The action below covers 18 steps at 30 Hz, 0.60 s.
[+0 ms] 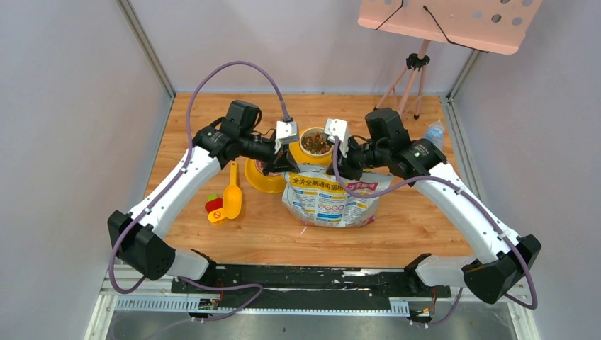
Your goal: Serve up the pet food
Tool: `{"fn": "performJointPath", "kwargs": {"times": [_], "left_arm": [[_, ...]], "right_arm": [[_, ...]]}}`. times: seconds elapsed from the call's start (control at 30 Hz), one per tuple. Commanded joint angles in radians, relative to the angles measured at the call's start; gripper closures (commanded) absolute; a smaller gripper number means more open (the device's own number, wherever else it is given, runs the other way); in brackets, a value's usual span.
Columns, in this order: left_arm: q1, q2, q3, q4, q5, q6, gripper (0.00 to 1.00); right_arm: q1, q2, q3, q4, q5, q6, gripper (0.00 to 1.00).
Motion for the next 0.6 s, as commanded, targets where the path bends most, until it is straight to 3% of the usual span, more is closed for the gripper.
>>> {"fn": "performJointPath", "kwargs": {"times": [0.0, 0.07, 0.13, 0.17, 0.23, 0.4, 0.47, 0.53, 0.57], "left_arm": [[0.017, 0.001, 0.031, -0.012, -0.051, 0.028, 1.0], [0.018, 0.002, 0.034, -0.021, -0.057, 0.035, 1.0], [0.02, 0.001, 0.035, -0.025, -0.062, 0.038, 1.0], [0.023, 0.0, 0.034, -0.026, -0.063, 0.04, 1.0], [0.027, -0.003, 0.033, -0.028, -0.066, 0.043, 1.0], [0.039, -0.003, 0.033, -0.032, -0.069, 0.048, 1.0], [0.04, -0.003, 0.033, -0.034, -0.067, 0.053, 1.0], [0.04, -0.003, 0.038, -0.04, -0.059, 0.062, 1.0], [0.04, -0.002, 0.04, -0.043, -0.057, 0.063, 1.0]], "right_arm": [[-0.044, -0.062, 0.049, -0.12, 0.082, -0.051, 0.79], [-0.046, -0.071, 0.052, -0.142, 0.105, -0.071, 0.72], [-0.055, -0.081, 0.061, -0.172, 0.105, -0.097, 0.73], [-0.059, -0.087, 0.067, -0.188, 0.099, -0.113, 0.77], [-0.069, -0.099, 0.076, -0.219, 0.081, -0.145, 0.98], [-0.079, -0.113, 0.095, -0.246, 0.099, -0.194, 1.0], [-0.08, -0.116, 0.092, -0.247, 0.126, -0.202, 0.95], [-0.079, -0.117, 0.086, -0.256, 0.147, -0.213, 0.78], [-0.08, -0.119, 0.085, -0.267, 0.152, -0.223, 0.79]]}}
